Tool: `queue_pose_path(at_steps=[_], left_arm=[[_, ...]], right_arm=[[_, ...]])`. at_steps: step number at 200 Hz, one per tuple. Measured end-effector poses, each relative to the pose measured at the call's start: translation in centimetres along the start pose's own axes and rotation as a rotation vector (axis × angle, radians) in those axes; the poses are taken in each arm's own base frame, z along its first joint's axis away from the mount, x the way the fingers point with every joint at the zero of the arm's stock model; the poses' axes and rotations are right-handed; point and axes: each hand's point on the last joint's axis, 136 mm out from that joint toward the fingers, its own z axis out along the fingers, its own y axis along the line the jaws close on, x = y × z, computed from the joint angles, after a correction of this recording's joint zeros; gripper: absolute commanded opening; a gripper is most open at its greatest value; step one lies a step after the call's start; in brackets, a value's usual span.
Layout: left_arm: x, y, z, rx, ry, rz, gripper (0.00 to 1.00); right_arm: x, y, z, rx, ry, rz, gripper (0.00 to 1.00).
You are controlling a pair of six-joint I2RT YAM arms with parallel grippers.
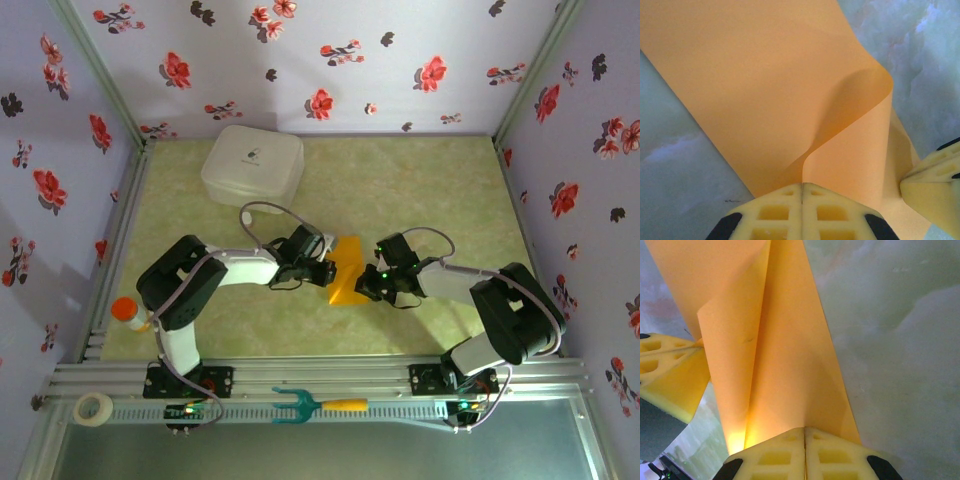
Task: Fold a paper plane with a square sheet of paper (pick it up from the middle)
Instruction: Fold the triangle a second time at the center of the table.
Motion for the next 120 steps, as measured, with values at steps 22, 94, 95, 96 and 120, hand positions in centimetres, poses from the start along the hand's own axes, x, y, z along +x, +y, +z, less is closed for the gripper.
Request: queue_pose_path(at_steps=[22, 94, 95, 96, 120], left_arm=[[0.0, 0.0, 0.0, 0.0, 0.0, 0.0, 0.05], [0.1, -0.1, 0.0, 0.006, 0.003, -0.002, 0.05], [0.1, -0.1, 0.0, 0.006, 0.003, -0.002, 0.05], [0.1, -0.1, 0.0, 0.006, 0.003, -0.002, 0.05], [0.1, -0.1, 0.0, 0.009, 0.005, -0.006, 0.05]], right_arm=[[0.0, 0.0, 0.0, 0.0, -0.001, 0.0, 0.12], [-1.7, 3.2, -2.2, -0.105, -0.077, -0.011, 0.01], [-1.7, 3.2, -2.2, -0.106, -0.076, -0.009, 0.01], [-1.7, 3.2, -2.2, -0.107, -0.074, -0.007, 0.01], [-2.5, 4.6, -1.1, -0.169, -0.06, 0.022, 0.0]])
